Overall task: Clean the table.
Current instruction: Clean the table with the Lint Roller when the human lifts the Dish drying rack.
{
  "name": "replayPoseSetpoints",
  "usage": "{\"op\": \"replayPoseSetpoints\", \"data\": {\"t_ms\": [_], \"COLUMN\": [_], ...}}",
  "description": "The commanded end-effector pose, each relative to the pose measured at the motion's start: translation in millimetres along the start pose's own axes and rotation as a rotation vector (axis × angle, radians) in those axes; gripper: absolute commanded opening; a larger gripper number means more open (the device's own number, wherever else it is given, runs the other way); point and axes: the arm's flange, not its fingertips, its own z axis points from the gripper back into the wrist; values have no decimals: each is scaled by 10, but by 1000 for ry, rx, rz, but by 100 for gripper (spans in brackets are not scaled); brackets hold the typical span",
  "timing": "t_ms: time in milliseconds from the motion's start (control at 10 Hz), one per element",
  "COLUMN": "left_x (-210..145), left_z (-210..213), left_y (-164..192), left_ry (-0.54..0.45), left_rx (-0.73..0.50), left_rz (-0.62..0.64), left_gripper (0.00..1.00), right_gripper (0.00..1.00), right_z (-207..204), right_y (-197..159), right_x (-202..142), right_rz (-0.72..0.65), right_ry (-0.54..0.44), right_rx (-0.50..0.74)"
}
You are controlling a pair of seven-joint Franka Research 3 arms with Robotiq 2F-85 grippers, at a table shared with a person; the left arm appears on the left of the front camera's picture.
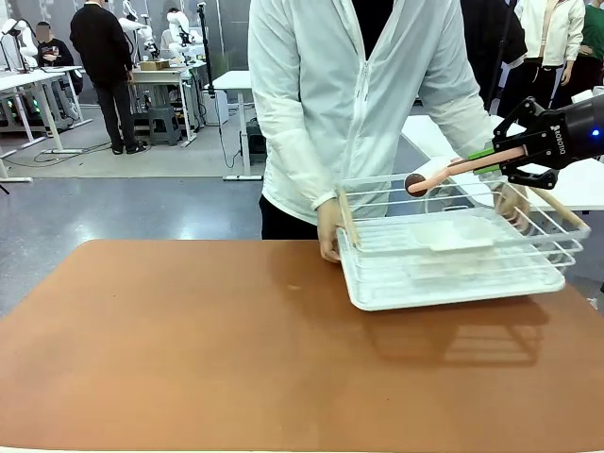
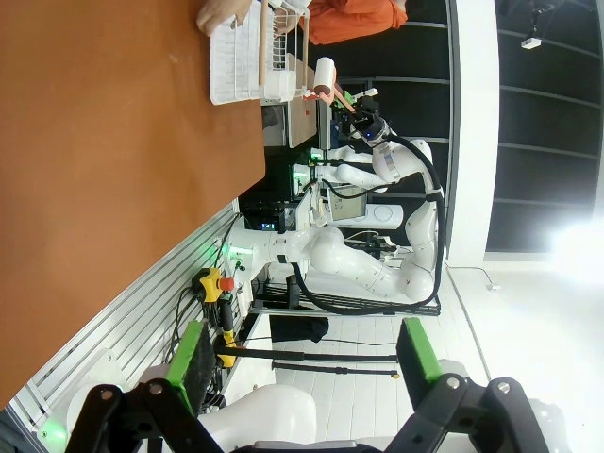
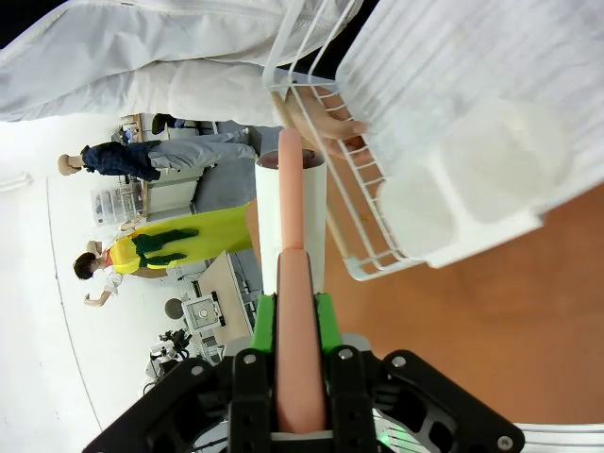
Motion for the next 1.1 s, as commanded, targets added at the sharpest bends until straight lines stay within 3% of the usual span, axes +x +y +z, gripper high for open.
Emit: {"op": "replayPoseSetpoints", "data": {"t_ms": [0, 1000], "left_x": [-56, -56], "left_z": [19, 19], "left_y": [-40, -40], "left_ry": [3, 3], "left_rx": [5, 5], "left_rz": [7, 7], "left_gripper": [100, 100], "right_gripper": [1, 1], "right_z": [-22, -22], "right_y": [19, 19], "right_x": [-19, -19], "right_rz": [7, 7], "right_ry": [-2, -2], "right_rx": [-4, -4]}}
